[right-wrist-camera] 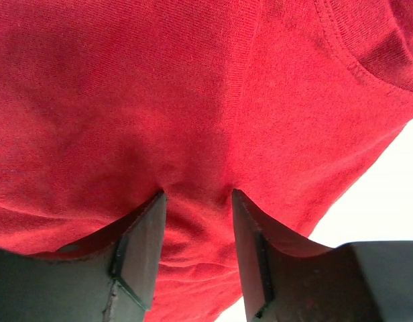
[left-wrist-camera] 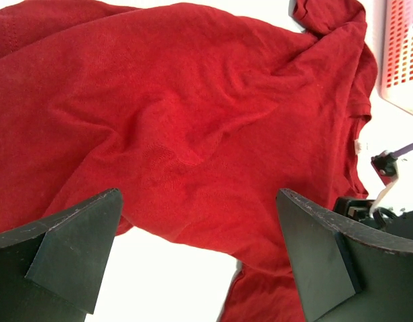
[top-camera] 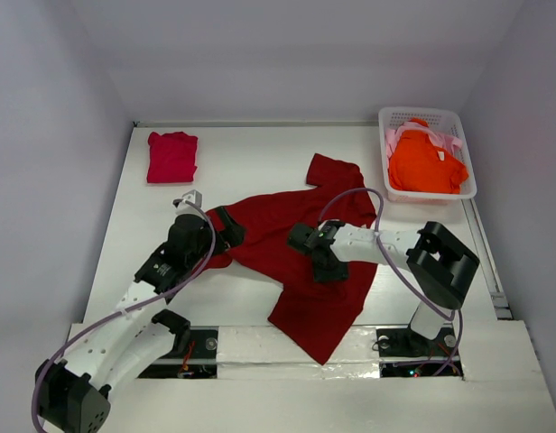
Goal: Fold and stack the t-shirts
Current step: Flatten the tshirt out
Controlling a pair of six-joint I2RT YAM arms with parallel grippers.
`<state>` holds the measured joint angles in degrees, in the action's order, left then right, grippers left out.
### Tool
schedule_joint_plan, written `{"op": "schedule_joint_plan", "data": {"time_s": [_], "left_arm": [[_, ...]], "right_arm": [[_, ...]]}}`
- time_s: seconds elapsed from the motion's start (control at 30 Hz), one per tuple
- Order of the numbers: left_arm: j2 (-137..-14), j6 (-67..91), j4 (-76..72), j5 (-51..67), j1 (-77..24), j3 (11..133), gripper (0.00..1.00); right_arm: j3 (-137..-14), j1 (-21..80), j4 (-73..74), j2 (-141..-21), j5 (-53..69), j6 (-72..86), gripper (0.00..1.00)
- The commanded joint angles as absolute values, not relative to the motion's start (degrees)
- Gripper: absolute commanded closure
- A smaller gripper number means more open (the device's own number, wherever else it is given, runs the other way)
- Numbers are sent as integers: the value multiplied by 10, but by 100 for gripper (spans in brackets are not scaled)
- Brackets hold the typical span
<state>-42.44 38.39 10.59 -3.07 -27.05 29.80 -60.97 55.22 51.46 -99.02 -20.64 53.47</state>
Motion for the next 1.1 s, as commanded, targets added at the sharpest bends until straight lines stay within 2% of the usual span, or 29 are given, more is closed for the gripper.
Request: {"op": "schedule_joint_plan", "data": {"time_s": [0.0,0.17,0.37,0.6,0.7,0.77,1.07], "left_arm": [[-430,371,73,-33,-273,320,1],[-423,370,77,-38,-273,316,1],[-415,367,84,-45,-273,316,1],[-410,367,85,-46,-273,315,1],[-410,365,85,-44,-273,316,1],[-409,363,88,-45,-273,315,1],[-401,363,92,-47,-273,314,1]], "right_arm": [[-587,556,482,-1019,-234,578,52],[-606,556,510,-1012,-263,611,54],[-652,556,558,-1043,-299,620,48],[-711,556,641,-1066,-359,648,47],[-729,550,675,-1057,-397,650,39],[-725,536,686,-1051,-420,651,36],[-672,483,686,-1008,-447,645,35]]}}
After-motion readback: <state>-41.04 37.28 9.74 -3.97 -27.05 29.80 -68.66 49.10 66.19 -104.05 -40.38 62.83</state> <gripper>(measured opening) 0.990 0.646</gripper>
